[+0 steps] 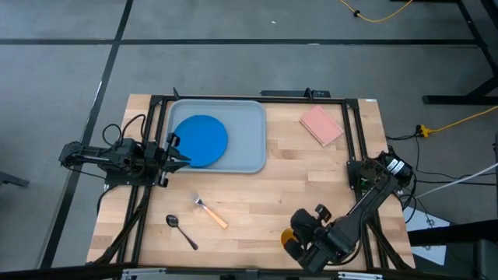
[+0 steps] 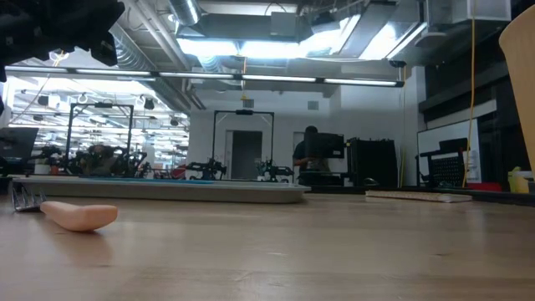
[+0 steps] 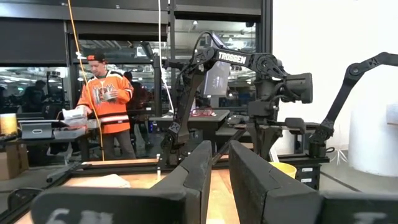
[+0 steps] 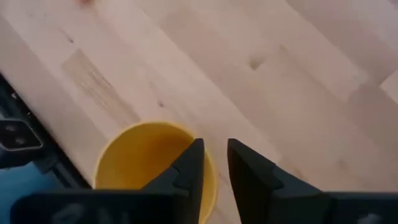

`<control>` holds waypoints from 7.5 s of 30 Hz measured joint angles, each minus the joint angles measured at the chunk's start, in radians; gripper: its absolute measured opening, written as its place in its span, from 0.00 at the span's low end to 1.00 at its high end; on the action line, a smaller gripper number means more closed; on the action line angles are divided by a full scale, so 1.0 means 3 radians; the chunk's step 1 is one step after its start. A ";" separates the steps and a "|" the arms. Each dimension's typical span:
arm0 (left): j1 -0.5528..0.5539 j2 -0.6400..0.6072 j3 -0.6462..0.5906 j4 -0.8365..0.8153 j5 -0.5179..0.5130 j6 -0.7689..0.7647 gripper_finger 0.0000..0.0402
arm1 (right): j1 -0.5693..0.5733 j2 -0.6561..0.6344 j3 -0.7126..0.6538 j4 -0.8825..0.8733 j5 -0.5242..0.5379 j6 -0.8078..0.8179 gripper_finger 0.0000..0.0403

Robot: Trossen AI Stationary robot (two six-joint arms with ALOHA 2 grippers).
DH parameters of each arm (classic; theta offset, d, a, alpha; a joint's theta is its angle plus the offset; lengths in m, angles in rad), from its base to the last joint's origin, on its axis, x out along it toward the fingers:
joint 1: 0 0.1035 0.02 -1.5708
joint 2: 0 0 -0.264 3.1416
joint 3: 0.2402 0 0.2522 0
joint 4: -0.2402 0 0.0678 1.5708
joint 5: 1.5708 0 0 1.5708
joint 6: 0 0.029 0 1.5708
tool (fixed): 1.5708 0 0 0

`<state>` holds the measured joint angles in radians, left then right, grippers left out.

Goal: Pick and place plate/cup/fork/spoon on tray
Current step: Put the yellow cup on the gray serving tray to the top right of the blue plate, then adjust the light orange fork

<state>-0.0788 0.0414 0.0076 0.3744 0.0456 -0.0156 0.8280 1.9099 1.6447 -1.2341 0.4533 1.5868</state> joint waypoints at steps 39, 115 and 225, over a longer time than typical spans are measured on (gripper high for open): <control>-0.0001 0.0000 0.0001 0.0001 0.0000 0.0000 0.12 | -0.0362 0.0413 0.0475 -0.0461 0.0472 -0.0419 0.02; -0.0001 0.0000 0.0000 0.0000 -0.0011 0.0000 0.12 | -0.4448 0.1733 0.2332 0.0621 -0.1510 -0.4610 0.11; -0.0694 0.2807 0.1544 -0.1692 0.0540 -0.0301 0.12 | -0.0985 -0.1735 -0.4433 0.6715 0.0528 -0.3848 0.11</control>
<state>-0.2869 0.8836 0.4709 -0.1332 0.2077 -0.1059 0.5323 1.3895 0.3149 0.7803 0.6117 0.4322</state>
